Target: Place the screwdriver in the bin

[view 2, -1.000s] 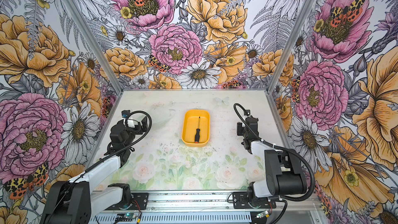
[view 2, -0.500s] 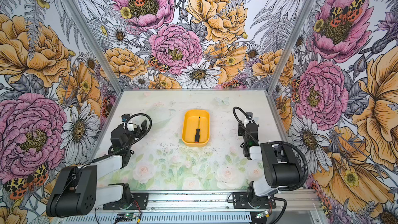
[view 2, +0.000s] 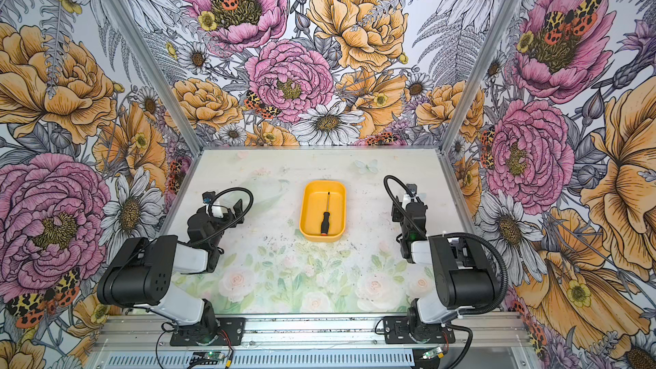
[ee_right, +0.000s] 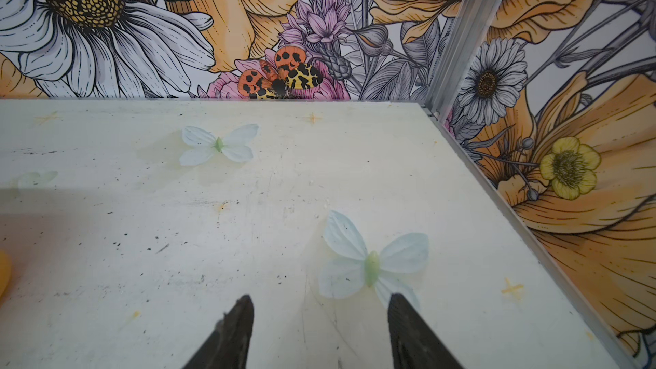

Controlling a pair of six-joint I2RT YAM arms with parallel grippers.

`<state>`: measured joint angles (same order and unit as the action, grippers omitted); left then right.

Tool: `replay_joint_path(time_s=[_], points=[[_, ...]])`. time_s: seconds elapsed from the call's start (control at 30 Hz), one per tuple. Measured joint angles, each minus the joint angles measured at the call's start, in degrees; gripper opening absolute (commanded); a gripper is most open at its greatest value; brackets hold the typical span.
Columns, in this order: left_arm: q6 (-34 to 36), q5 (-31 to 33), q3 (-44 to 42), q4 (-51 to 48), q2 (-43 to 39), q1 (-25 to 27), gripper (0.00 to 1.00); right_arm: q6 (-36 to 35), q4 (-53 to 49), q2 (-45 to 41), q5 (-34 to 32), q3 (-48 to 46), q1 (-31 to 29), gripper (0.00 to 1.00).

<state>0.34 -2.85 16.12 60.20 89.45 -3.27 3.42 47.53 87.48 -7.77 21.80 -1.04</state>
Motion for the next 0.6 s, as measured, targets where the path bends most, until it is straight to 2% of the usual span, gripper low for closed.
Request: replay_joint_path(time_s=[0.2, 0.3, 0.6], points=[[0.0, 0.3, 1.5, -0.4, -0.1, 0.1, 0.99, 0.0, 0.1, 0.0, 0.0, 0.0, 0.0, 0.62], [-0.2, 0.5, 2.0, -0.5, -0.1, 0.1, 0.99, 0.1, 0.2, 0.0, 0.0, 0.0, 0.0, 0.99], [-0.2, 0.5, 2.0, -0.9, -0.1, 0.1, 0.99, 0.0, 0.4, 0.0, 0.0, 0.0, 0.0, 1.00]])
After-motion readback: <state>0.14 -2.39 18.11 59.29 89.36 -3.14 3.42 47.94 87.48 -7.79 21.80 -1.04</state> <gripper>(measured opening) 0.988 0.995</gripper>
